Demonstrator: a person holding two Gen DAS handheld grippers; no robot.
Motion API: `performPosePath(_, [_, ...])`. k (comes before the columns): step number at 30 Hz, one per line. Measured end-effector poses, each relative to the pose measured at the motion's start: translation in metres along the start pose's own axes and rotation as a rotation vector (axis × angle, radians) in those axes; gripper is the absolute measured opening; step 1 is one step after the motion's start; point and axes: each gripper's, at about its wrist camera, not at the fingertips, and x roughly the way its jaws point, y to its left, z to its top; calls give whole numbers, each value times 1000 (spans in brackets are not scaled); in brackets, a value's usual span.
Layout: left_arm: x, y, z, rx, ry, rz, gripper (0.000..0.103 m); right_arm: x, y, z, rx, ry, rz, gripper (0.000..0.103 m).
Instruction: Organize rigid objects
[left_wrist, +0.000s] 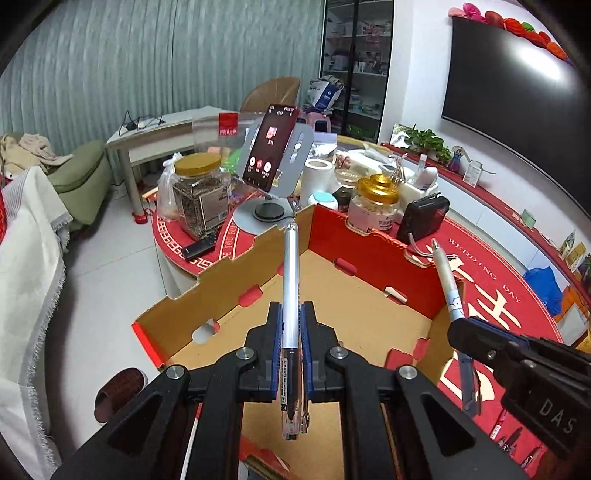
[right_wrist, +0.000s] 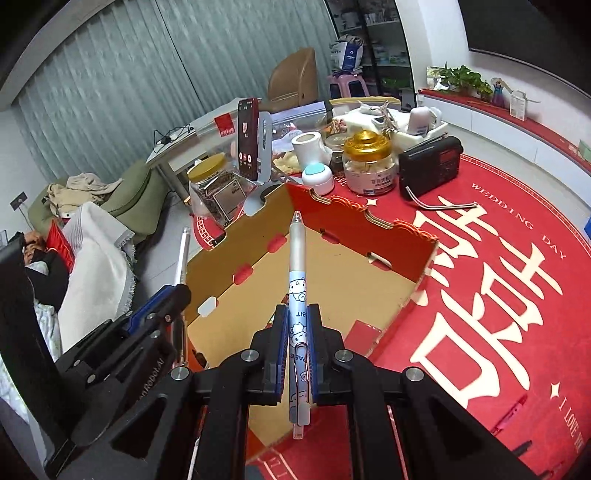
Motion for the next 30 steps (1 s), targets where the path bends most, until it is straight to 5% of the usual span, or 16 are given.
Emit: performPosePath(30, [79, -18, -15, 73, 264, 17, 12, 71, -23, -6, 21, 157, -103, 11])
